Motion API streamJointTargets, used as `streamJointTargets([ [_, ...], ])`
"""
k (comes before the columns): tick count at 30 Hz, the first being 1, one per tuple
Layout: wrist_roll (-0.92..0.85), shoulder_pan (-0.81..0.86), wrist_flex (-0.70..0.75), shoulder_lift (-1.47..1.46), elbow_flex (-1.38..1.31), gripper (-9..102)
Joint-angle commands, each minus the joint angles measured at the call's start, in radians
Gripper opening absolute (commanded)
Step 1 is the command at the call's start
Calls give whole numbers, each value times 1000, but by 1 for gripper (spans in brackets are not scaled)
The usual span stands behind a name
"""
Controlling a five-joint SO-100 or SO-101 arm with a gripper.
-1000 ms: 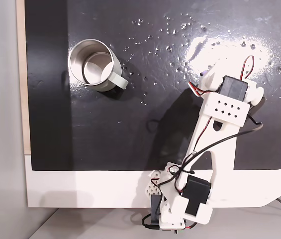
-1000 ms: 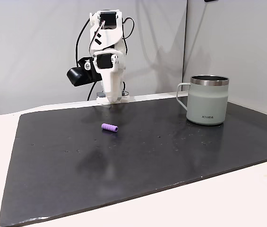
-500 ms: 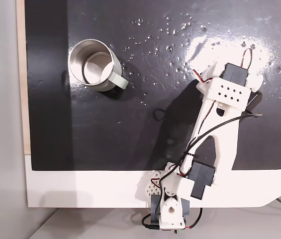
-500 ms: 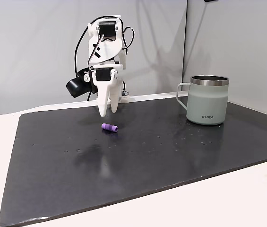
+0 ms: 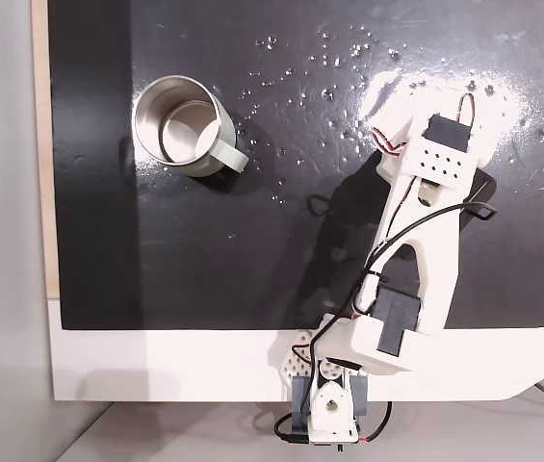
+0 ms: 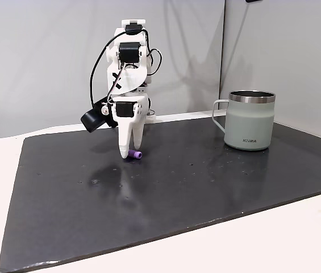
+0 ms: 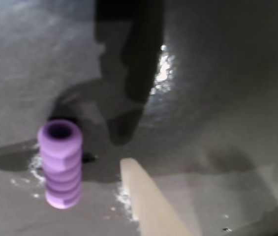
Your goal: Grasp a pengrip and put it in the cup.
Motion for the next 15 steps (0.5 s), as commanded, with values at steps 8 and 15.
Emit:
streamJointTargets([
  [8,-8,26,-54,-9,54,5],
  [15,-3,28,-57,37,80,1],
])
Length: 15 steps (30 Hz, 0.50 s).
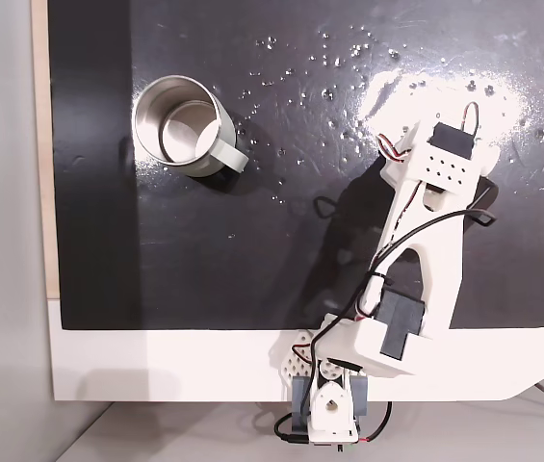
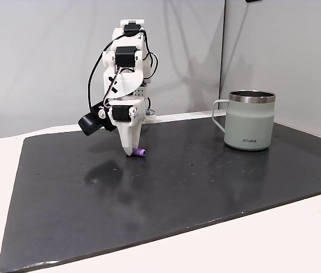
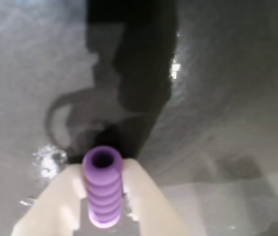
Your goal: Grasp a pengrip and put it in the cup.
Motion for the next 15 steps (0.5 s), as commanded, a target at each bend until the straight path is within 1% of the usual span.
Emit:
streamJointTargets([
  [1,6,-6,-5,58,17,1],
  [7,5,-38,2,201,52,0],
  [15,-38,-127,95,442,28,0],
])
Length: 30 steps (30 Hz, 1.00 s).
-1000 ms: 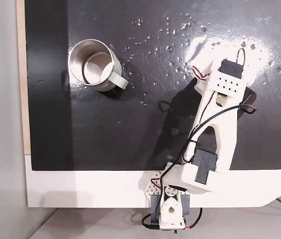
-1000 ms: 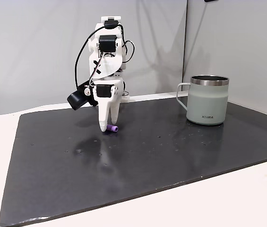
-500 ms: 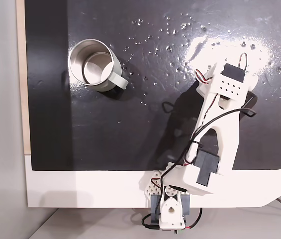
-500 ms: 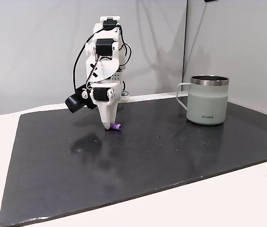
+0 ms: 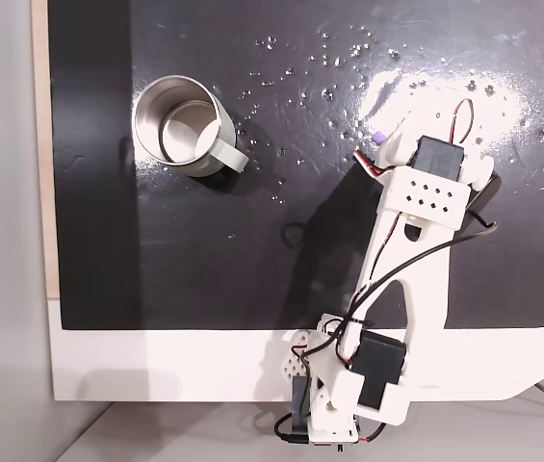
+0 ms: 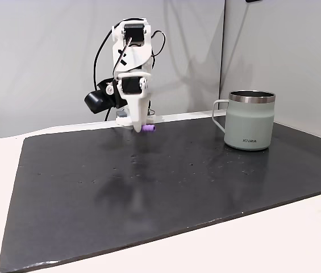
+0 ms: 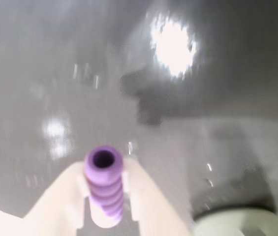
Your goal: Grasp a pengrip and put it in the cup.
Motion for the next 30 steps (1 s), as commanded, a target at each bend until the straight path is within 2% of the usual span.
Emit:
streamJointTargets([
  [1,-29,-48,43,161,-28,0],
  [7,-83,-143,130,311,-84,0],
  [14,-176,-337,199,321,-238,0],
  [20,-244,-512,258,158,-443,0],
  [30,-301,-672,291,-94,-681,0],
])
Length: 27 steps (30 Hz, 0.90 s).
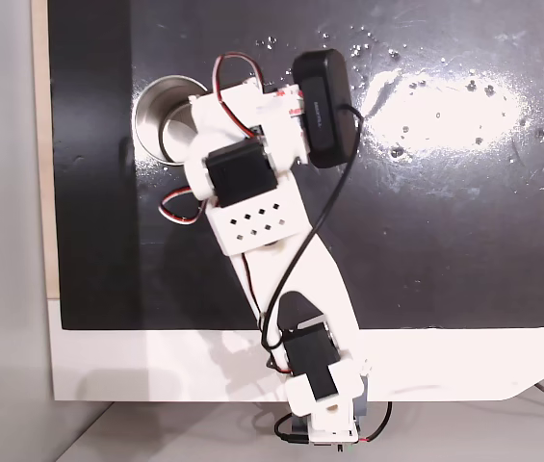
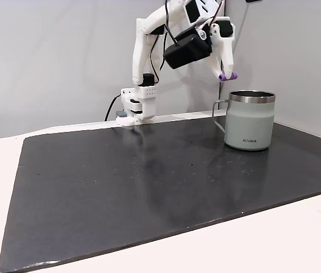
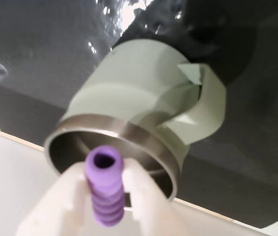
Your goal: Grasp a pengrip and put it in the cup.
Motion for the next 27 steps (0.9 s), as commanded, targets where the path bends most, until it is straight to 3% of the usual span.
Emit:
streamJointTargets([
  [1,-20,-43,0,-23,-86,0],
  [19,-43,-112,-20,-169,-209,0],
  [27,-40,-103,-17,-169,-213,20],
])
